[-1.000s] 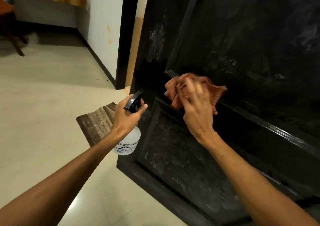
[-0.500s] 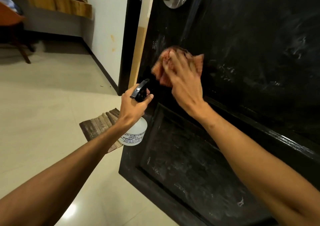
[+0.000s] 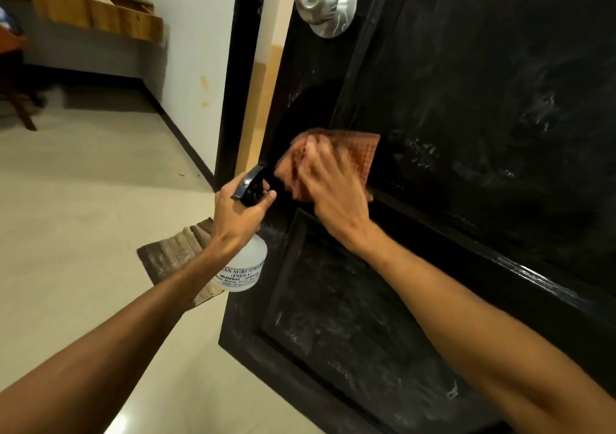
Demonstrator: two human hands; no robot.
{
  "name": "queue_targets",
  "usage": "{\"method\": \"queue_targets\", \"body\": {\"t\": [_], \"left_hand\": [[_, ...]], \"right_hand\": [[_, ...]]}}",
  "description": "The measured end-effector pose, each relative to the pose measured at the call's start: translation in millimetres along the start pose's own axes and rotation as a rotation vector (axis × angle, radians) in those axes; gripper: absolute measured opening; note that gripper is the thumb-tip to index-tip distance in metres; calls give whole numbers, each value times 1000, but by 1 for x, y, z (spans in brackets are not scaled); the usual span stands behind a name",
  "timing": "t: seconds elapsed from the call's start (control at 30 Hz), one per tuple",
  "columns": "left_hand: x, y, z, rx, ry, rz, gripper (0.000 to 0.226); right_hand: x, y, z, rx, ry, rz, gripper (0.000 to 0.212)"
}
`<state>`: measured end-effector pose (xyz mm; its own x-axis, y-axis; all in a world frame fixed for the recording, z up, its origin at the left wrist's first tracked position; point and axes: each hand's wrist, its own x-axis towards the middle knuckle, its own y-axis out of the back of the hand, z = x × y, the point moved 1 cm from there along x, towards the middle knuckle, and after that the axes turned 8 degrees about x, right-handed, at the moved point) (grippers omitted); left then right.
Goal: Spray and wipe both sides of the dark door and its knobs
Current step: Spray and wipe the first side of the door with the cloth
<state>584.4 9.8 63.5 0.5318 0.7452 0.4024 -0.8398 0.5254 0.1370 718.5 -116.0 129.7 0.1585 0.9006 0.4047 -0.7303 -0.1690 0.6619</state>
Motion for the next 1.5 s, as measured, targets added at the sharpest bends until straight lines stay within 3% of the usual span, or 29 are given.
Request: {"method": "queue_targets", "body": {"t": [0.07,0.1,0.2,0.27,0.4,0.57,0.7,0.8,0.87,0.93,1.07,1.17,1.33,1.37,1.5], "left_hand": [[-5,-5,-2,-1,16,-29,12],[-4,-7,1,-12,17,-41,12],[5,-19,10,-43,3,-45,11],[5,-29,12,-32,-11,-47,10],[-5,-45,16,-17,-37,-81,12],[2,-53,27,-34,-74,-75,12],[-6,-66,26,-9,-83,-117,13],[-11,-86,36,-27,-98,-191,12],[-16,-95,40,-50,-80,-221,12],[-21,-100,45,-75,-65,-234,10],[-27,-110,55,-99,-47,-251,9],[-35,-128,68,-109,-75,-292,8],[-54,-153,76,-152,-89,-390,8],[-57,-156,76,-150,-84,-396,8],[-66,-168,85,-145,-71,-414,9]], "right_hand": [[-45,-14,-9,-22,63,-173,69],[-48,-12,-1,-32,55,-176,70],[-8,10,36,29,-159,57,65],[-1,14,39,46,-194,147,60],[-69,-28,7,12,1,-21,54],[-33,-2,35,149,-290,180,66],[-69,-19,29,179,-259,167,62],[-144,-24,67,261,-564,324,64],[-181,-16,84,240,-822,505,41],[-181,-17,81,252,-941,618,30],[-127,-29,56,338,-622,501,37],[-142,-26,71,331,-624,498,45],[-243,-14,109,286,-1218,814,41],[-241,-15,108,290,-1250,812,43],[-199,-23,89,306,-811,553,45]]}}
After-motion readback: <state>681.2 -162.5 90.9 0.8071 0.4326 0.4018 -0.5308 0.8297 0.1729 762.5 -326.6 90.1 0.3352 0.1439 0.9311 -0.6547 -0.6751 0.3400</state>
